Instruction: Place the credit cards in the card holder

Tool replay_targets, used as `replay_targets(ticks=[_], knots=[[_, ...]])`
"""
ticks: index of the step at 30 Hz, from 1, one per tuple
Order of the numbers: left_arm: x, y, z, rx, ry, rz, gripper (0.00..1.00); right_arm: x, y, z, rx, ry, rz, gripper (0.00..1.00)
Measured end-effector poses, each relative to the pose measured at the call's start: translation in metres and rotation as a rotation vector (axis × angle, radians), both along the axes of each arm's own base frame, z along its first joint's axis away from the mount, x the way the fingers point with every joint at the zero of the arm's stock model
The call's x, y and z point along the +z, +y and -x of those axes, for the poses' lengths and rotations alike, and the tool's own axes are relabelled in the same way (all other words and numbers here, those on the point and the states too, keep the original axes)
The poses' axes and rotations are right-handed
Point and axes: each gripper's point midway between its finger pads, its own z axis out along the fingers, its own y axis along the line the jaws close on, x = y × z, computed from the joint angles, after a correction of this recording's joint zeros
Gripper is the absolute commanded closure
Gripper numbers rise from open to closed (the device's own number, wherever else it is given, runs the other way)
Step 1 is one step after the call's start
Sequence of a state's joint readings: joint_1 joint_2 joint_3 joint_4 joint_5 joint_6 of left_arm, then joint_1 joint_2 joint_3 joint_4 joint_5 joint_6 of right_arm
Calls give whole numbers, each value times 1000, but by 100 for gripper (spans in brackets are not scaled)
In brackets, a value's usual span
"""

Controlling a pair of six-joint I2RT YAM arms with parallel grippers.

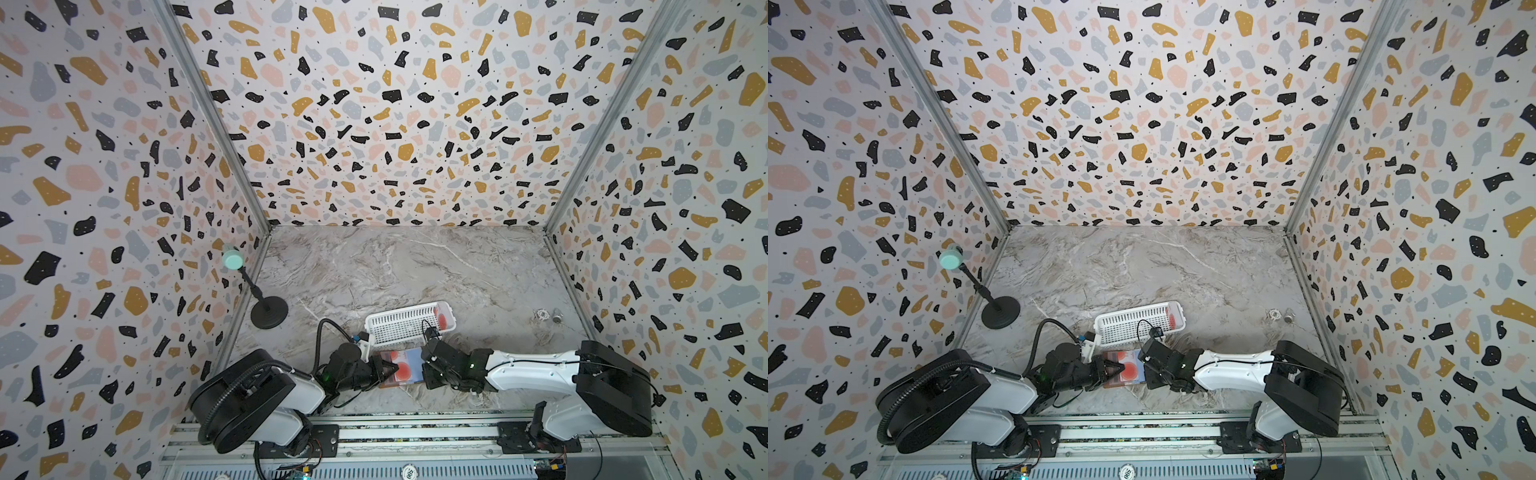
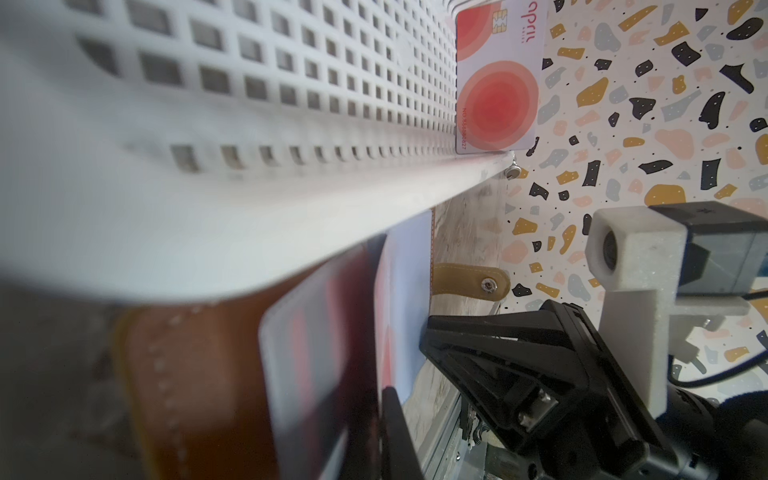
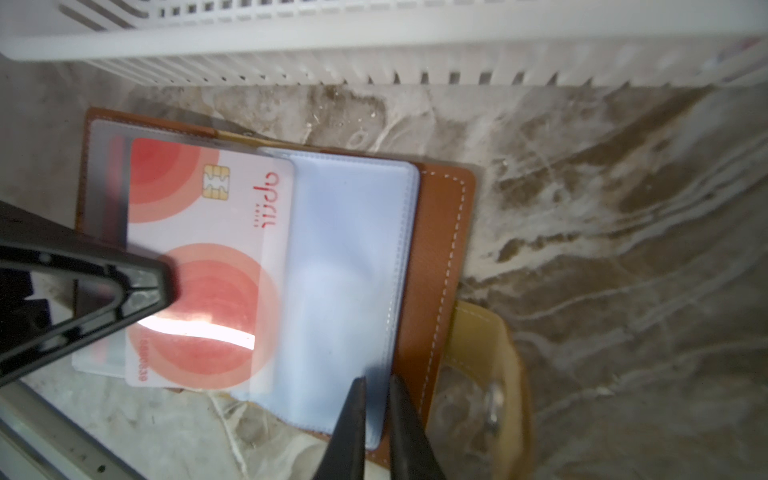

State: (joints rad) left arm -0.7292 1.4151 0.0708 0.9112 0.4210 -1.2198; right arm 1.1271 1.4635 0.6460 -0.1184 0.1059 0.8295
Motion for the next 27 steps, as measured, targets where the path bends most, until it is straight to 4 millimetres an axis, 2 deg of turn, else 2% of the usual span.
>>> replay_targets(ticks=[27], knots=[[-2,-7,0,-4,15,-40,91,0,2,-1,-3,-4,-11,87]])
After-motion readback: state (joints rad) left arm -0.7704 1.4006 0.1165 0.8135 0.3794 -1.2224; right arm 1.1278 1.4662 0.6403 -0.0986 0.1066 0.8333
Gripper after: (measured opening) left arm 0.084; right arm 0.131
